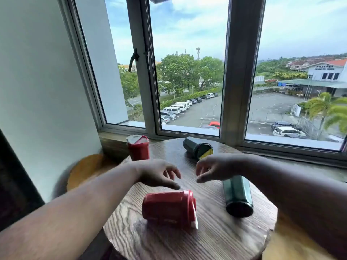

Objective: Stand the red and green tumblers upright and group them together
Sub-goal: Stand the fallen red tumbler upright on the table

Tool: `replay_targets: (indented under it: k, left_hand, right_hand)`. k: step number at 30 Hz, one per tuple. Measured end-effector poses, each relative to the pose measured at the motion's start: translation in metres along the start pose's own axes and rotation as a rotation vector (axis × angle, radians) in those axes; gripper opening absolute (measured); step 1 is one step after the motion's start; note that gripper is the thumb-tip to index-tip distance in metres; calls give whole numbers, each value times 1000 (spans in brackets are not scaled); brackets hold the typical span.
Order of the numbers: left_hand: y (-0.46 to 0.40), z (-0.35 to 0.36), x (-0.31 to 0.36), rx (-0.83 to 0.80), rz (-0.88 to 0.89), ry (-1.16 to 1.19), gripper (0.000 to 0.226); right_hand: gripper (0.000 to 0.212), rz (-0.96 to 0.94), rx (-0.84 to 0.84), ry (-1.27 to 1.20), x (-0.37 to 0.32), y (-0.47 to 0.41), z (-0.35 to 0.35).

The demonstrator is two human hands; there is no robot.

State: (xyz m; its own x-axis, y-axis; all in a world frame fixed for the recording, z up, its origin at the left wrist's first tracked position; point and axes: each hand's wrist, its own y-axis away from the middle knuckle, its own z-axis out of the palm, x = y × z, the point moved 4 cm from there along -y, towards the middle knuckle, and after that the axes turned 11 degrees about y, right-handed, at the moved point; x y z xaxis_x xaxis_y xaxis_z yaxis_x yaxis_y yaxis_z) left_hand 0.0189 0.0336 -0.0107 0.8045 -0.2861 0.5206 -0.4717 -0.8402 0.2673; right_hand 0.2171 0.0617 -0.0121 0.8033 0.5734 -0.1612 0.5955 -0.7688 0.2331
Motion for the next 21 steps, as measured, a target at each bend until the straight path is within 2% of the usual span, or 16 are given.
replay_targets:
  k: [5, 7, 9, 12, 17, 21]
  left_hand:
    - [-2, 23, -14, -73, -3, 60, 54]
    - [-3, 25, -18, -93, 6, 101, 56]
    - [-2, 29, -21, -133, 15, 131, 59]
    - [1, 35, -21, -185, 26, 172, 62]
    - [6, 44, -23, -266, 49, 175, 52]
    - [10, 45, -25, -202, 64, 198, 45]
  right_hand:
    - [71, -12, -112, -9, -14, -3, 28]
    - [81, -18, -150, -67, -20, -3, 35]
    - [77, -48, -195, -115, -26, -1, 40]
    - [56, -88, -219, -140, -36, 2, 45]
    - [40, -97, -218, -202, -44, 1, 48]
    - [35, -85, -250, -262, -48, 0, 51]
